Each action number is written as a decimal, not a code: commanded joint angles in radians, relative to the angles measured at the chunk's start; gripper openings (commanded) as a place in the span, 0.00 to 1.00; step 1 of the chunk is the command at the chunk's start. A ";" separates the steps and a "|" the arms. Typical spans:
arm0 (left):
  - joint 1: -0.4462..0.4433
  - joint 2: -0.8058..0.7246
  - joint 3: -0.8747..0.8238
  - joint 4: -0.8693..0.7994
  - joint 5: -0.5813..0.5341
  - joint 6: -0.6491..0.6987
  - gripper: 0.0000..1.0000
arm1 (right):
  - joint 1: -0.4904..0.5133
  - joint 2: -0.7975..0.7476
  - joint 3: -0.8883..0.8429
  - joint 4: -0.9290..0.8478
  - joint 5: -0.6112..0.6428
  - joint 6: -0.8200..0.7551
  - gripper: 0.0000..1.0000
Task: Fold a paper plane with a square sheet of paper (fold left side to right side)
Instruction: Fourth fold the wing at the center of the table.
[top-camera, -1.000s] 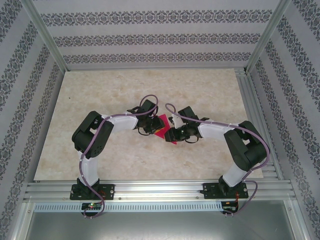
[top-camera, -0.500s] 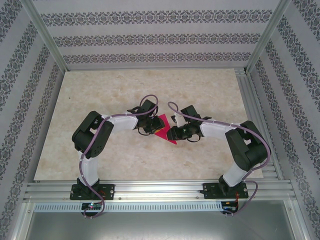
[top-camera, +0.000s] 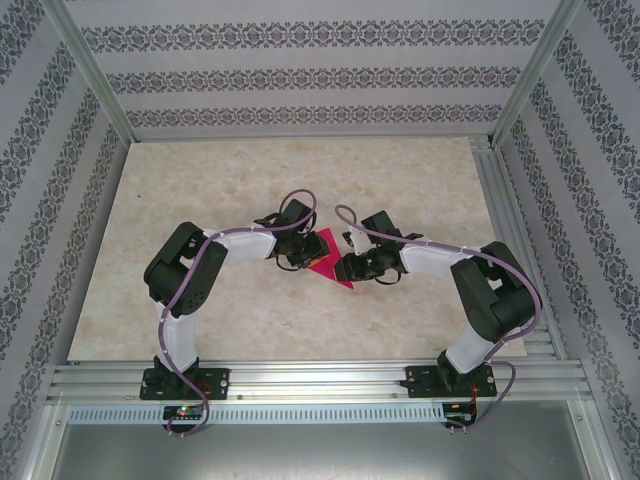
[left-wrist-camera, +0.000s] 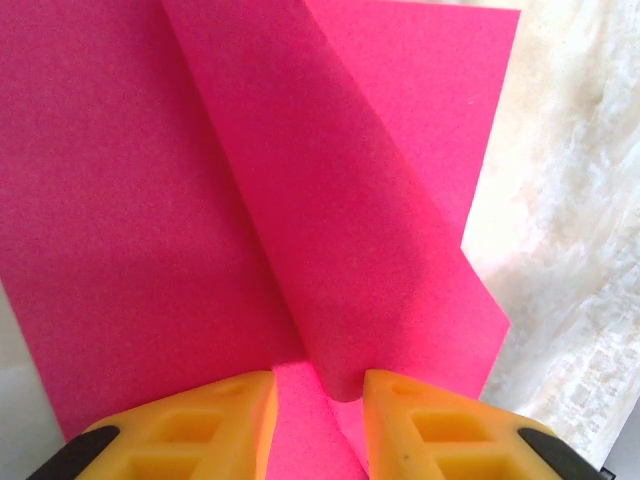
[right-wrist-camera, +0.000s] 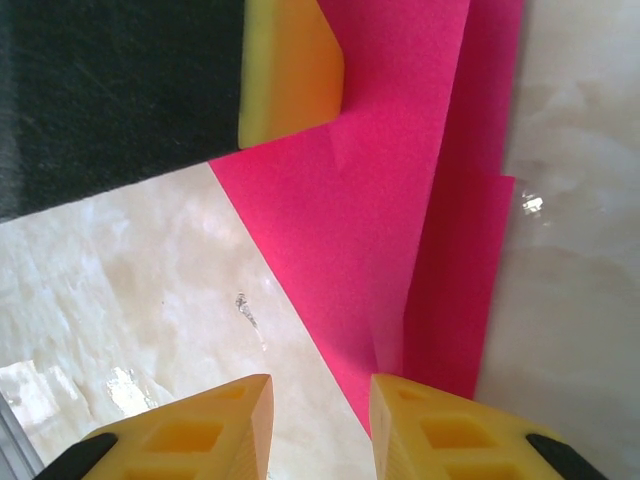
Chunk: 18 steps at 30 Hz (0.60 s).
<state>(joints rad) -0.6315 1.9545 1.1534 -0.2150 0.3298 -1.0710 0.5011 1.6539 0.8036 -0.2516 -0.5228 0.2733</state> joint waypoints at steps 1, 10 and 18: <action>-0.011 0.048 -0.004 -0.068 -0.043 0.013 0.33 | -0.015 -0.003 0.024 -0.023 0.039 -0.023 0.32; -0.011 0.052 -0.005 -0.065 -0.043 0.012 0.33 | -0.025 -0.003 0.024 -0.029 0.046 -0.026 0.32; -0.011 0.053 -0.005 -0.064 -0.040 0.012 0.33 | -0.026 0.018 0.027 -0.031 0.038 -0.025 0.32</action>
<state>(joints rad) -0.6315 1.9545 1.1534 -0.2146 0.3302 -1.0710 0.4881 1.6543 0.8055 -0.2646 -0.4980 0.2661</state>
